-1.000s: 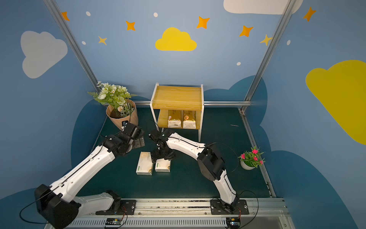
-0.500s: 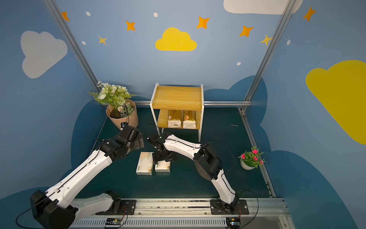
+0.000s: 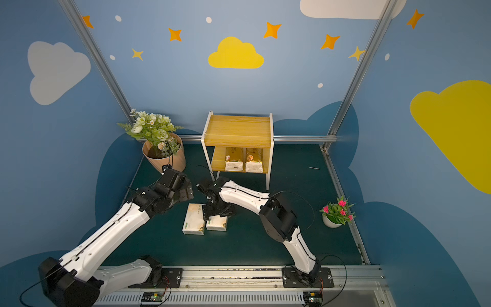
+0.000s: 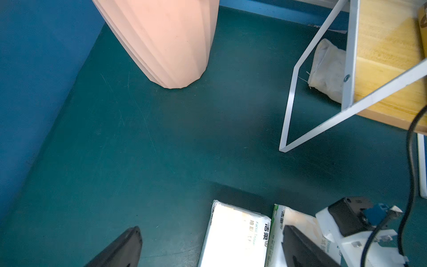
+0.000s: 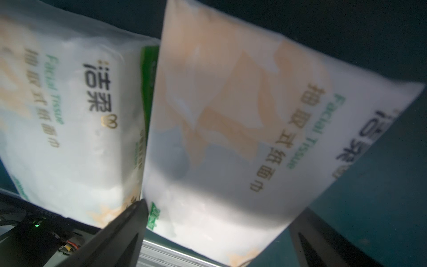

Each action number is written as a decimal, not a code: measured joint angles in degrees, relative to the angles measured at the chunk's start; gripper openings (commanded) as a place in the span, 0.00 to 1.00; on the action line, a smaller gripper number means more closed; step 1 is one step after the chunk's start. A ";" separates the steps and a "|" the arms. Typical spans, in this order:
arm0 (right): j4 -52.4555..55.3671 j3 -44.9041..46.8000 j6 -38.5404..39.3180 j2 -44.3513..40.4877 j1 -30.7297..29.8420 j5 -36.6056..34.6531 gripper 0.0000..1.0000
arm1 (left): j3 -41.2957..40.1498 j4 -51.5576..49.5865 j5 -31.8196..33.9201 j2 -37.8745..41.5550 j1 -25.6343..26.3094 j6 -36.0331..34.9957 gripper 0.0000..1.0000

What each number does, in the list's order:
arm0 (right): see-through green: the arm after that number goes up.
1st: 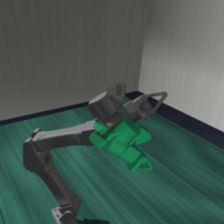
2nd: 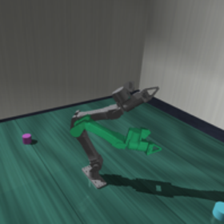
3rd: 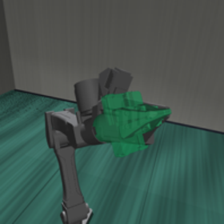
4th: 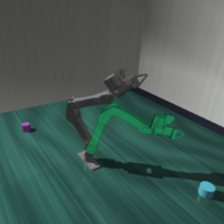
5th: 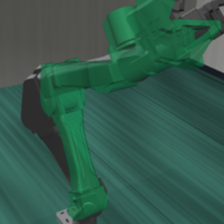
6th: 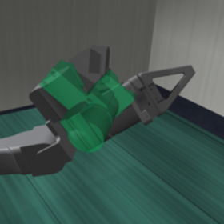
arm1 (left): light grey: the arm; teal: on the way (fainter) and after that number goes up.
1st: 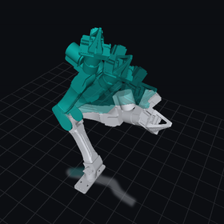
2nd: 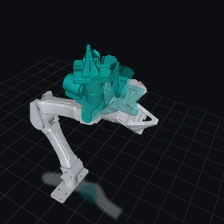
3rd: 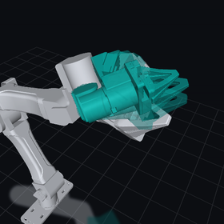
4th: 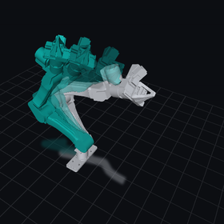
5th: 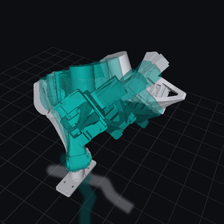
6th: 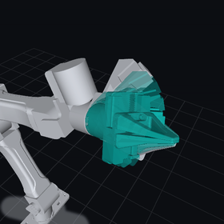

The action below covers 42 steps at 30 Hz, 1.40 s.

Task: Place the tissue boxes on the shelf by color
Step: Adjust the box of tissues at the center of the board.

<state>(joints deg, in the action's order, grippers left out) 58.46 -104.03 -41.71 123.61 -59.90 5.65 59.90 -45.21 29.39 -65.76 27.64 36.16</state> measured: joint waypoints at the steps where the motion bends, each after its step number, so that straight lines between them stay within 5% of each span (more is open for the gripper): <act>1: 0.04 0.00 -0.04 0.02 0.00 0.00 0.98 | -0.20 0.15 -0.09 0.00 0.00 -0.02 1.00; 10: 2.14 -0.96 -3.21 1.38 0.24 -2.19 0.98 | -0.68 1.49 -1.33 -0.02 0.00 -0.85 1.00; 22: 3.26 17.33 -8.74 -12.79 4.87 -10.29 0.98 | -1.57 3.23 -4.02 0.22 0.00 -1.44 1.00; 33: 5.40 7.61 3.08 -14.25 2.43 -13.25 0.98 | -1.88 3.34 -4.52 1.29 0.00 -1.42 1.00; 42: 7.23 7.02 15.65 -13.31 7.76 -8.13 0.98 | -1.88 3.21 -4.09 2.93 0.00 -1.38 1.00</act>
<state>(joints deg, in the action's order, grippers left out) 65.69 -97.01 -26.06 110.30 -52.14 -2.48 58.02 -42.00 25.30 -62.83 27.64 34.79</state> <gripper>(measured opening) 0.982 0.999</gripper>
